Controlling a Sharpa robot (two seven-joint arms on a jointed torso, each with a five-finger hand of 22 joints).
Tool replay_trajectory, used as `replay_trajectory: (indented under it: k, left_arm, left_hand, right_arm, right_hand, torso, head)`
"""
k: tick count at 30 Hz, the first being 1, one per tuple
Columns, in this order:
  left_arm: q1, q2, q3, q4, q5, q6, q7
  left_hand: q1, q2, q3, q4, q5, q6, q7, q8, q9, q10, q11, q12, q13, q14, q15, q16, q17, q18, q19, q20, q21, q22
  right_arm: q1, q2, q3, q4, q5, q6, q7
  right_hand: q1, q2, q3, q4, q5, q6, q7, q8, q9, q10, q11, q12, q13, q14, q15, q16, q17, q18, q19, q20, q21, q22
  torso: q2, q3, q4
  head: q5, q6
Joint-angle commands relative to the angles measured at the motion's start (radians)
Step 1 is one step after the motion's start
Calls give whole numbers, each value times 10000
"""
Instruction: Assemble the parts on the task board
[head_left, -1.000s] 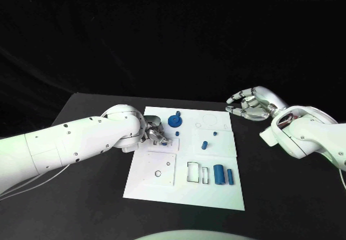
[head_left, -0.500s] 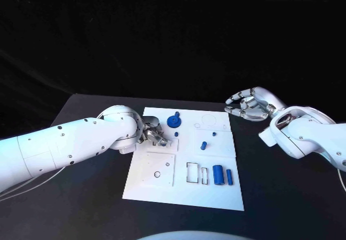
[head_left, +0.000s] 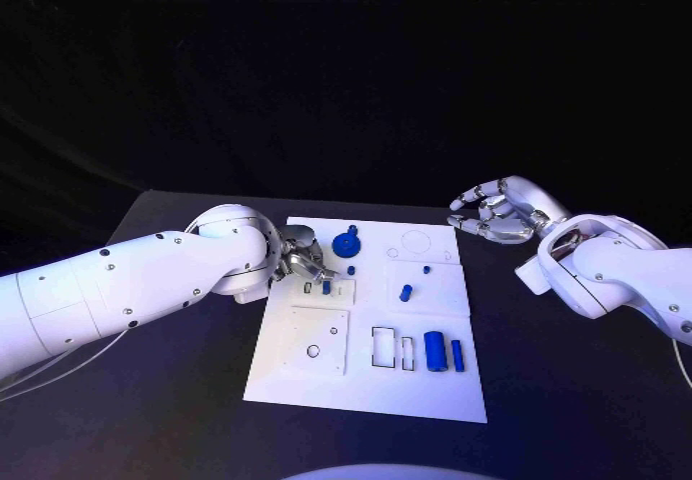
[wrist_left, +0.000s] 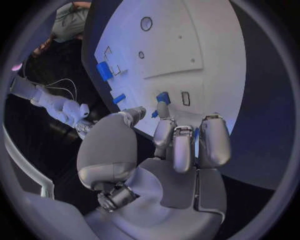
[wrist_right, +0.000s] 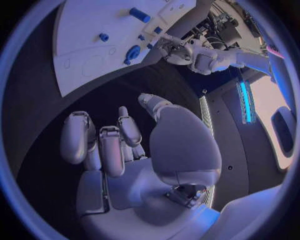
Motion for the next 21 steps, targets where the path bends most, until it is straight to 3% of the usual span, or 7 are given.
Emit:
replay_trajectory:
  k: [1,4,7,11,15,21]
  left_arm:
    - [49,-41,94,86,-44,-120,61]
    - [130,-89,174,86,-20,-178,64]
    - [350,-118,231,-70,64,-202,66]
    - [700,-60,263,-538,142,129,54]
    - [928,120,271,-1208,127,461,32]
    - [1035,407,266,-1947,103,572,25]
  left_hand:
    - [-129,0,-72,-6,-41,5,76,-46,12,-66,31,-73,-75,956,-31,-49,2301,-66,-3,-16,-9,-38]
    - [-95,18,-143,-25,-22,-59,90,-84,8,-159,42,-175,-231,935,-24,-80,2222,-49,-44,-13,-58,-130]
    - [7,23,-245,-32,-3,-158,123,-151,-5,-259,69,-276,-376,918,-6,-106,2156,-36,-82,-1,-103,-204]
    - [93,31,-401,-18,5,-313,189,-285,-52,-392,122,-403,-561,905,34,-126,2109,-25,-118,25,-147,-270]
    - [15,20,-693,-15,-38,-528,296,-524,-167,-587,215,-587,-833,886,110,-156,2038,1,-192,83,-238,-419]
    - [150,67,-843,-16,-14,-645,373,-703,-271,-667,283,-645,-925,894,168,-147,2062,-1,-193,135,-245,-411]
  right_arm:
    - [-8,11,0,-11,-2,-17,94]
    - [-9,17,0,-25,-1,-21,93]
    - [-9,24,0,-43,0,-21,89]
    - [-10,38,-1,-65,0,-23,80]
    - [-10,58,-1,-77,1,-26,74]
    - [-10,73,-1,-86,1,-26,69]
  right_hand:
    - [-108,-18,-16,56,-59,-75,1,48,-8,-73,7,-56,-8,577,-50,-34,601,57,-63,12,-55,-16]
    - [-114,-18,-19,63,-62,-77,1,49,-9,-91,7,-75,-31,576,-50,-36,595,57,-62,12,-55,-15]
    - [-114,-18,-19,63,-62,-77,1,49,-9,-91,7,-75,-31,576,-50,-36,595,57,-62,12,-55,-15]
    - [-114,-18,-19,63,-62,-77,1,49,-9,-91,7,-75,-31,576,-50,-36,595,57,-62,12,-55,-15]
    - [-114,-18,-19,63,-62,-77,1,49,-9,-91,7,-75,-31,576,-50,-36,595,57,-62,12,-55,-15]
    - [-114,-18,-19,63,-62,-77,1,49,-9,-91,7,-75,-31,576,-50,-36,595,57,-62,12,-55,-15]
  torso:
    - [2,-10,21]
    - [1,-22,23]
    - [-4,-19,19]
    - [-12,-3,22]
    - [-4,-6,23]
    - [18,-22,28]
  head:
    - [-13,20]
    - [-3,23]
    - [21,24]
    - [92,50]
    - [114,74]
    - [126,77]
